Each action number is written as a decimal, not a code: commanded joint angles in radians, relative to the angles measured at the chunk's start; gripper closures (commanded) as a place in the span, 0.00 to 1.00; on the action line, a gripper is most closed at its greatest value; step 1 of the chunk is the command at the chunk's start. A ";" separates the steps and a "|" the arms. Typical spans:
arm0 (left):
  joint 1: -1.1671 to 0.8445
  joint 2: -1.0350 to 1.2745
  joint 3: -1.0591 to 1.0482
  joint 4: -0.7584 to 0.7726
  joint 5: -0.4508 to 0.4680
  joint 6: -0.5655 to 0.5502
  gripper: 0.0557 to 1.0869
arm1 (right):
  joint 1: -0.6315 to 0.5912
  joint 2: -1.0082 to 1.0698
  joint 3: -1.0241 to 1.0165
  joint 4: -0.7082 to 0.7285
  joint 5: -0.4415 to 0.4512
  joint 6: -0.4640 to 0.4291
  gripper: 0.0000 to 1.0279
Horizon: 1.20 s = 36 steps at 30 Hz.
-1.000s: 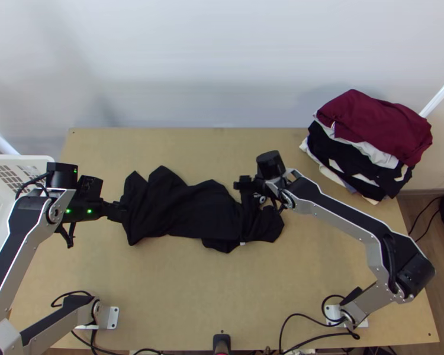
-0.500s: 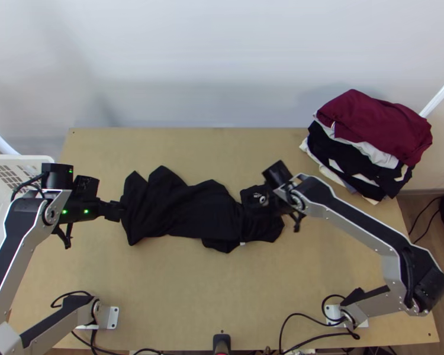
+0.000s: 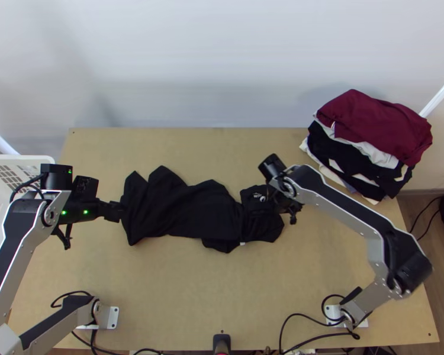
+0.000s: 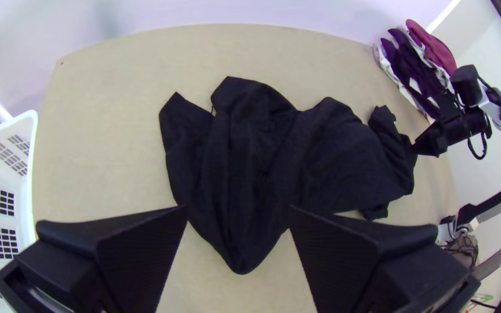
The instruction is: Fold the t-shirt
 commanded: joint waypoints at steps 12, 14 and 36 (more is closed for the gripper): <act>0.014 -0.035 0.001 -0.021 0.005 0.022 0.18 | 0.000 0.081 0.000 -0.031 -0.008 0.025 0.82; 0.015 -0.036 0.004 -0.024 0.005 0.022 0.18 | 0.000 0.047 -0.017 -0.019 -0.007 0.014 0.97; -0.475 0.594 0.534 0.016 -0.209 -0.104 0.18 | -0.074 -0.223 -0.206 -0.047 -0.010 -0.020 0.97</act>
